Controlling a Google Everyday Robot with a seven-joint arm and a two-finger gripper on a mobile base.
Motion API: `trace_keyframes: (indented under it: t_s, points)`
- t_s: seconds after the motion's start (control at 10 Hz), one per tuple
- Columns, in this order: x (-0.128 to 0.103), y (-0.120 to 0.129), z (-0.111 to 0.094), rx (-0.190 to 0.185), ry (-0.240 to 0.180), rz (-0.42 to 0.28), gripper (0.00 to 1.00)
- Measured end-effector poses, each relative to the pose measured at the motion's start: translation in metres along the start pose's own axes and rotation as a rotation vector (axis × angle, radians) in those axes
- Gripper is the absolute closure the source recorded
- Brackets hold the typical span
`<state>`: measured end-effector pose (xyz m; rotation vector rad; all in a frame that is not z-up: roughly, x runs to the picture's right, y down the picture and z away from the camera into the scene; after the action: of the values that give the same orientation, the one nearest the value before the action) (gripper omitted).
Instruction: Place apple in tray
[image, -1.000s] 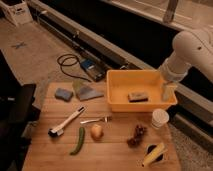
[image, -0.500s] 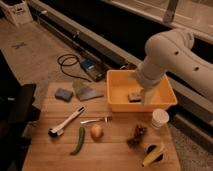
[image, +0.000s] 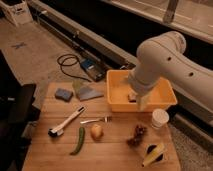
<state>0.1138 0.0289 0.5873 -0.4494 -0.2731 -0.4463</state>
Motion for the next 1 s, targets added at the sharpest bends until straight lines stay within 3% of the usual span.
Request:
trace_keyframes:
  t_s: [0.3, 0.5, 0.8, 1.0]
  points:
    - [-0.004, -0.001, 0.003, -0.01, 0.002, -0.05, 0.2]
    - [-0.023, -0.011, 0.015, -0.03, 0.015, -0.113, 0.2]
    - [-0.075, -0.035, 0.056, -0.093, 0.003, -0.23, 0.2]
    - [-0.094, -0.042, 0.087, -0.135, -0.023, -0.285, 0.2]
